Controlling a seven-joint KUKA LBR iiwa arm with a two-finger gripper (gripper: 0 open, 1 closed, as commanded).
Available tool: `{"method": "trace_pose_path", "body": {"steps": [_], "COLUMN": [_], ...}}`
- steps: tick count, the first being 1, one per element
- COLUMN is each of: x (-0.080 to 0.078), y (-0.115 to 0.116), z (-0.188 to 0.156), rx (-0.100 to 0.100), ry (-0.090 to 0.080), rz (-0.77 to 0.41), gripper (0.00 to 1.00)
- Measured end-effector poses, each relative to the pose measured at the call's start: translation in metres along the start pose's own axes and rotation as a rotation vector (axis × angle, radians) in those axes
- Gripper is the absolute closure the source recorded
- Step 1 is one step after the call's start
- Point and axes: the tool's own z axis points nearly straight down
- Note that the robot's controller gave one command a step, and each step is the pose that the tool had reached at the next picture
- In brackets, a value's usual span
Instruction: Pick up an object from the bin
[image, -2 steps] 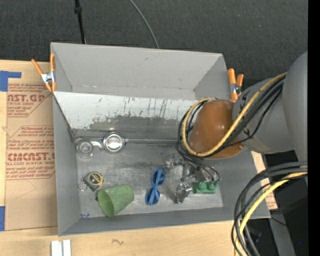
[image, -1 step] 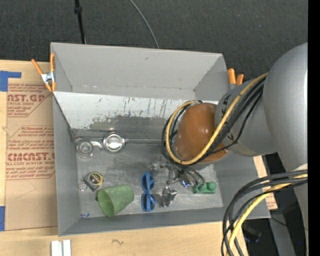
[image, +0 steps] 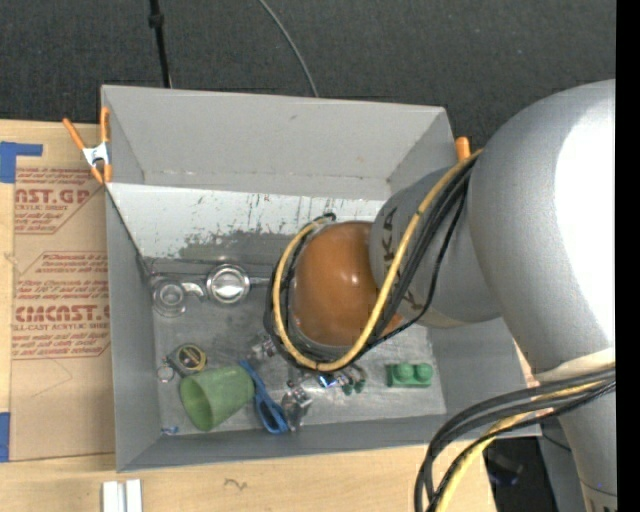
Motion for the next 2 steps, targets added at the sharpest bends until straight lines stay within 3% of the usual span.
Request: {"method": "trace_pose_path", "body": {"steps": [1,2], "x": [-0.036,-0.014], "y": [0.089,0.021], "z": [-0.001,-0.057], "rx": [0.001,-0.003], "ry": [-0.009,0.007], "rz": [-0.104,-0.373], "gripper": [0.0,0.0]}}
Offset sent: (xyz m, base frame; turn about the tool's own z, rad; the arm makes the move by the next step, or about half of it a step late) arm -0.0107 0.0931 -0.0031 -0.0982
